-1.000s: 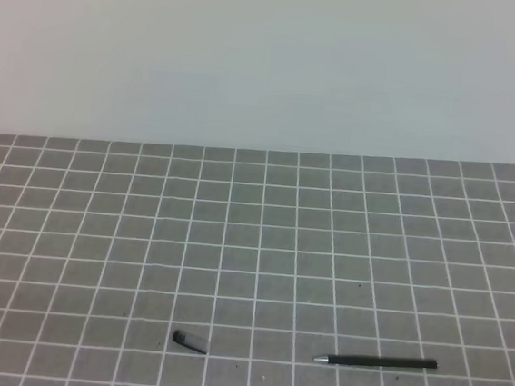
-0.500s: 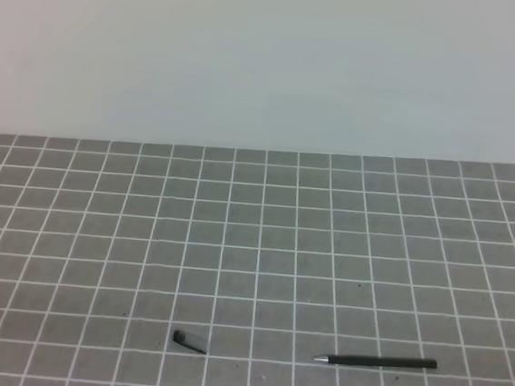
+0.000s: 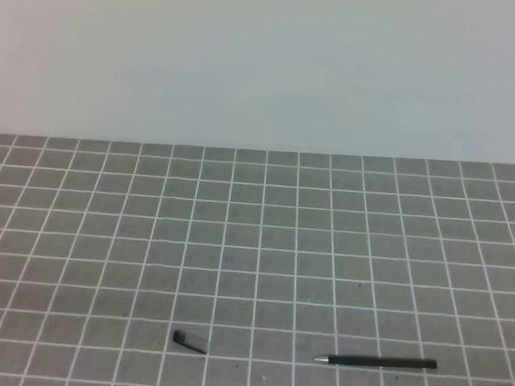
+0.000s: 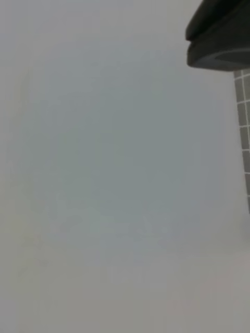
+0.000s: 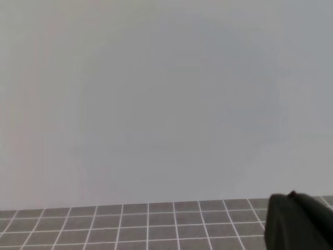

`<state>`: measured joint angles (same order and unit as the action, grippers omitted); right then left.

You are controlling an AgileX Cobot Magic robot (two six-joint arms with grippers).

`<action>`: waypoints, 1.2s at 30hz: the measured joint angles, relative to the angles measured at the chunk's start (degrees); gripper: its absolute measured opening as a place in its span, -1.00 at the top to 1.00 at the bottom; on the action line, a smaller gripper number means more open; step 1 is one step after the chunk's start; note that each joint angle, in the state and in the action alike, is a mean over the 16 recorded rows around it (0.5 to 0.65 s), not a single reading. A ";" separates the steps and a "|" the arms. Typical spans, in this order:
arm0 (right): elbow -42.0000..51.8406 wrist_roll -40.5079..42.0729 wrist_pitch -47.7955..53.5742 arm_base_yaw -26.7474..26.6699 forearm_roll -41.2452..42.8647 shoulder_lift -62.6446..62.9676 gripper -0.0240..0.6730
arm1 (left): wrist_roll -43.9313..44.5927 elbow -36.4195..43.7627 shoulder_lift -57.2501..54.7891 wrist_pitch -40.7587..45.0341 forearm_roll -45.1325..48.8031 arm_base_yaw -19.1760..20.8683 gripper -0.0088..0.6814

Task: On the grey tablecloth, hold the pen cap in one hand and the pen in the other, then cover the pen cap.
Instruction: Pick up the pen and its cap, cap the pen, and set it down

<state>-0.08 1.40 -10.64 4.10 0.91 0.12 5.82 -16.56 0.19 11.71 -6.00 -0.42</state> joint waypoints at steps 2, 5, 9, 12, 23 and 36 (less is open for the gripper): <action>-0.40 -0.18 1.43 0.00 -0.01 0.00 0.92 | 0.13 -0.66 0.00 1.21 0.45 0.00 0.97; -1.69 -0.41 4.54 0.00 -0.04 0.00 0.92 | -0.04 -0.95 -0.02 1.98 0.92 0.00 0.97; -4.52 -0.18 10.47 0.00 -0.04 -0.50 0.92 | -1.01 -0.76 -0.51 2.64 0.88 0.00 0.97; -7.42 0.45 16.48 0.00 -0.07 -1.98 0.92 | -1.99 -0.60 -1.43 3.32 0.54 0.00 0.97; -22.40 17.63 40.64 0.00 -6.13 -18.54 0.92 | -3.86 -1.37 -9.25 6.74 -2.55 0.00 0.98; -41.45 44.93 59.72 -0.38 -21.12 -47.41 0.92 | 2.50 -3.98 -19.65 14.38 -13.66 0.00 0.98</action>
<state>-41.53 46.32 49.08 3.72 -20.20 -47.29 8.32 -20.54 -19.46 26.09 -19.67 -0.42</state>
